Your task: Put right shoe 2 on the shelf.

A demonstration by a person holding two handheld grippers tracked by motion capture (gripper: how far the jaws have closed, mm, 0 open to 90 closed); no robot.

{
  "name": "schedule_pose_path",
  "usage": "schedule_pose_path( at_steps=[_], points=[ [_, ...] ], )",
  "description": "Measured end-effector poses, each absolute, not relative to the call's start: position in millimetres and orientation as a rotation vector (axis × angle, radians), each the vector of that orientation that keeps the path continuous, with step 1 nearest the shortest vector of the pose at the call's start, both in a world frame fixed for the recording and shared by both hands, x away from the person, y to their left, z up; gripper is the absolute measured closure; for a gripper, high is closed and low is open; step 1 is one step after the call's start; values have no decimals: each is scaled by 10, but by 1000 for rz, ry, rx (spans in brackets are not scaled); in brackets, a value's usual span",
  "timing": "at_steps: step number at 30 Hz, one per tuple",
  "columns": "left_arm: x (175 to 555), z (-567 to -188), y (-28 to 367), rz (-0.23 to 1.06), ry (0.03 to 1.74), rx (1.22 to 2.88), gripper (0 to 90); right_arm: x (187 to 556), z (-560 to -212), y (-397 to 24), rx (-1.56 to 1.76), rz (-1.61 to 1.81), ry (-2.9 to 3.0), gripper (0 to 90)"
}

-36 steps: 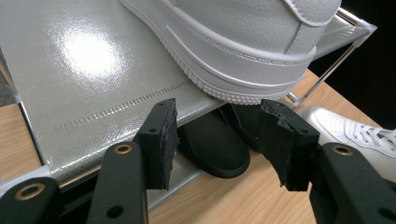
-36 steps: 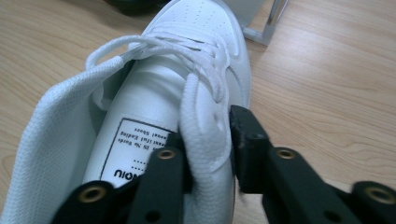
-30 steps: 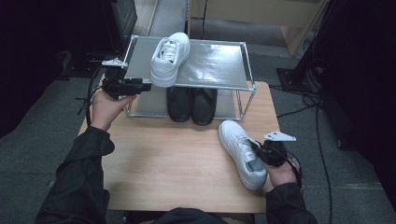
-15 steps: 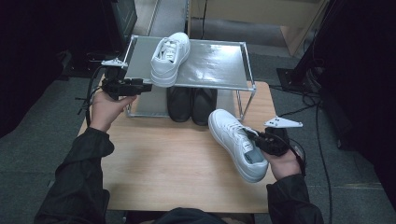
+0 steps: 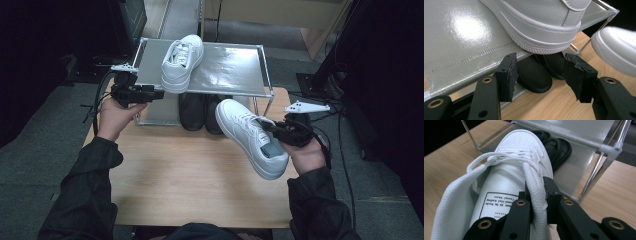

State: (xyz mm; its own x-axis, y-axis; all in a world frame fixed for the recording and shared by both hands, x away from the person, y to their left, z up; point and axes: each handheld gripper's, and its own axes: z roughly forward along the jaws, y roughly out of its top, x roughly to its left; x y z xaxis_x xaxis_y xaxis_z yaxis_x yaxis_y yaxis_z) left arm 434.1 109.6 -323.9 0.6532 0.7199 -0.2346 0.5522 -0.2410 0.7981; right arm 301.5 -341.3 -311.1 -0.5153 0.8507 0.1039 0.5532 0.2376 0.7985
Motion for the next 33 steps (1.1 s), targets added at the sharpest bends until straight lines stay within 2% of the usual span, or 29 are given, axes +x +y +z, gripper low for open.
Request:
schedule_pose_path(
  at_steps=[7,15,22,25,30,33],
  points=[
    [4336,-3231,1115,224,1003,1914,449,3235,-2788,-3342,1253,1139,2197,841],
    [4357,-3245,1135,229,1006,1917,453,3280,-2674,-3357,1248,1158,2224,842],
    [4403,-3234,1213,247,1023,1868,554,3293,-2500,-3417,1258,1227,2183,841],
    [4483,-3206,1237,293,1042,1919,603,3387,-2415,-3397,1244,1210,2167,841],
    [4670,-3167,1276,321,1062,1904,628,3548,-2378,-3357,1262,1207,2145,841],
    [4807,-3284,1273,329,1087,1900,641,3753,-2359,-3312,1276,1182,2117,841]
  ],
)
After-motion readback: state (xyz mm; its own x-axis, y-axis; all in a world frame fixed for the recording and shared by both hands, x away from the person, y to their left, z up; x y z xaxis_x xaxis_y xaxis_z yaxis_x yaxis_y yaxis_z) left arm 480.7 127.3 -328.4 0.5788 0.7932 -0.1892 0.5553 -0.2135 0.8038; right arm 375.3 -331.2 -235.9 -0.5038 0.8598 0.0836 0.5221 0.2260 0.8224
